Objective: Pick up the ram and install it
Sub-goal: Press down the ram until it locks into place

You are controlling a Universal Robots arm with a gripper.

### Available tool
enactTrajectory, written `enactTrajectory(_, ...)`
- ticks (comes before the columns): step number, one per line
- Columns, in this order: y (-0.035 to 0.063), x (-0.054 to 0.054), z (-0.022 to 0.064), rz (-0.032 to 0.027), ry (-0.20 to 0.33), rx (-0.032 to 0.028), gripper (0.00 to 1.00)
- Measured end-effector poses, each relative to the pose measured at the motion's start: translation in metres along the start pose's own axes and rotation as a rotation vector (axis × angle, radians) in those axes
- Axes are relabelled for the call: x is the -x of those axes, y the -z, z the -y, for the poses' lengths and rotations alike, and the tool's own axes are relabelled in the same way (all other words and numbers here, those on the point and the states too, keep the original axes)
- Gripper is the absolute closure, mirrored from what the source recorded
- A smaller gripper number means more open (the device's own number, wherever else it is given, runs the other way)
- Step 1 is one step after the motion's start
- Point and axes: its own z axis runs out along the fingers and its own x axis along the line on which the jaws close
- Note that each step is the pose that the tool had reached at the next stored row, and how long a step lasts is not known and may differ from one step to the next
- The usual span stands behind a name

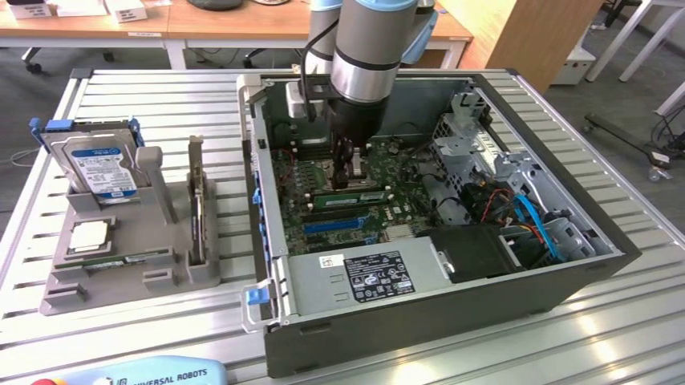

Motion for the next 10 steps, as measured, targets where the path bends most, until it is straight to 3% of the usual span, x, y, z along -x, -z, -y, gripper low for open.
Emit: enactTrajectory(10,-0.0036,0.0000,0.0000,-0.0001,0.000,0.0000,0.90)
